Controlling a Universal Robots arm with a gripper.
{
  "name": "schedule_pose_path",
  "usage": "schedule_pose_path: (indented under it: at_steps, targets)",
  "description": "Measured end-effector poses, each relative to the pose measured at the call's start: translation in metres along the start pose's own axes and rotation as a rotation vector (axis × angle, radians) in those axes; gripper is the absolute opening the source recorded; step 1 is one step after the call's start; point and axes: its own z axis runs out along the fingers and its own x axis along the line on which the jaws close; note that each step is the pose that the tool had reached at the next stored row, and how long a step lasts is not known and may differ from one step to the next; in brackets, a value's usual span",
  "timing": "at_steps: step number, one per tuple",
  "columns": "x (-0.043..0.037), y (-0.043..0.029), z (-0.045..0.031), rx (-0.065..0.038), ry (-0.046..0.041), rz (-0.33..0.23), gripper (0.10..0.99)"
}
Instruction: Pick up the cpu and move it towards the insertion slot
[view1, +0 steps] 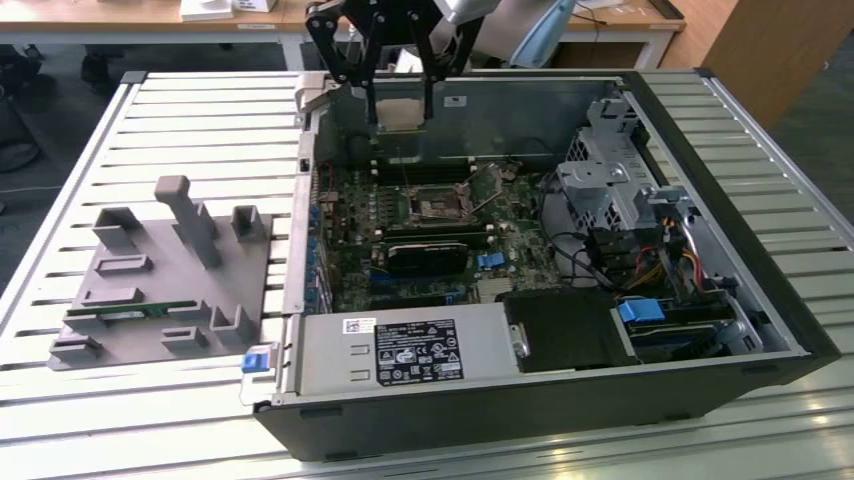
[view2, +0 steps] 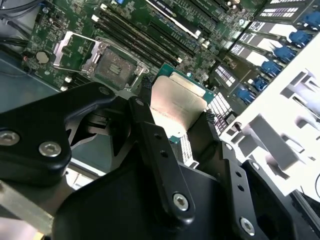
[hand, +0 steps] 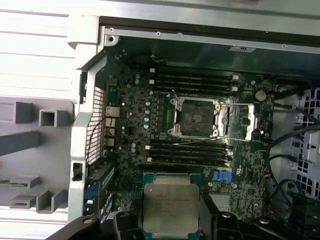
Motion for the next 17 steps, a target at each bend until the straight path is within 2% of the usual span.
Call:
schedule_pose_path:
  at_steps: [9,17]
  targets:
    - [-0.0072,0.0003,0.001,0.0,-0.0004,0.0,0.541]
    - [-0.01,0.0002,0.0013,0.0,-0.0004,0.0,0.541]
